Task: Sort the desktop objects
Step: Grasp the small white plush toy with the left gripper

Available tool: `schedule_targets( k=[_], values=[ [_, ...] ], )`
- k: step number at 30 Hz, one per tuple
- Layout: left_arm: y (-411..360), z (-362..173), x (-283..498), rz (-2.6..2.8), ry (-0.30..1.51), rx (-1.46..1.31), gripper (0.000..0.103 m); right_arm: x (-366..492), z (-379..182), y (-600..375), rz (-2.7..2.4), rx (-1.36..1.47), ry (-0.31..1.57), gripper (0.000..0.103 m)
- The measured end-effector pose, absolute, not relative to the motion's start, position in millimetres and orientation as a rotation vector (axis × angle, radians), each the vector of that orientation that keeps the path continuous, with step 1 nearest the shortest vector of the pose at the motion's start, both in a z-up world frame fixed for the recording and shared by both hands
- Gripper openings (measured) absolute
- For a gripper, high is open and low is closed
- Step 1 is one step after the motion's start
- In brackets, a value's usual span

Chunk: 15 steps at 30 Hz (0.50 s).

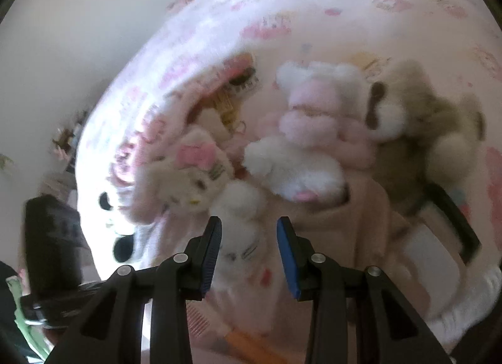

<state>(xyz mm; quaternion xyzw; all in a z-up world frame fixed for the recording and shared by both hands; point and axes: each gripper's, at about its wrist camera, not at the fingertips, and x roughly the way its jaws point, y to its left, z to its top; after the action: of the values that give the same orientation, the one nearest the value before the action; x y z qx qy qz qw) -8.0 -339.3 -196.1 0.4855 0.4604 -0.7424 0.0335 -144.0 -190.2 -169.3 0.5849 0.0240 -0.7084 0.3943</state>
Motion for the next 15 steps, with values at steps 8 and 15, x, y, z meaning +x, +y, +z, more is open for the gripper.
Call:
schedule_targets(
  k=[8,15],
  values=[
    [-359.8,-187.6,0.0,-2.291,1.483,1.348,0.021,-131.8,-173.4,-171.7,-1.624,1.600,-0.115,0.020],
    [-352.0,-190.9,-21.6,-2.289,1.504,1.373,0.044,-120.7,-169.9,-154.1,-1.690,1.601,-0.106,0.020]
  ],
)
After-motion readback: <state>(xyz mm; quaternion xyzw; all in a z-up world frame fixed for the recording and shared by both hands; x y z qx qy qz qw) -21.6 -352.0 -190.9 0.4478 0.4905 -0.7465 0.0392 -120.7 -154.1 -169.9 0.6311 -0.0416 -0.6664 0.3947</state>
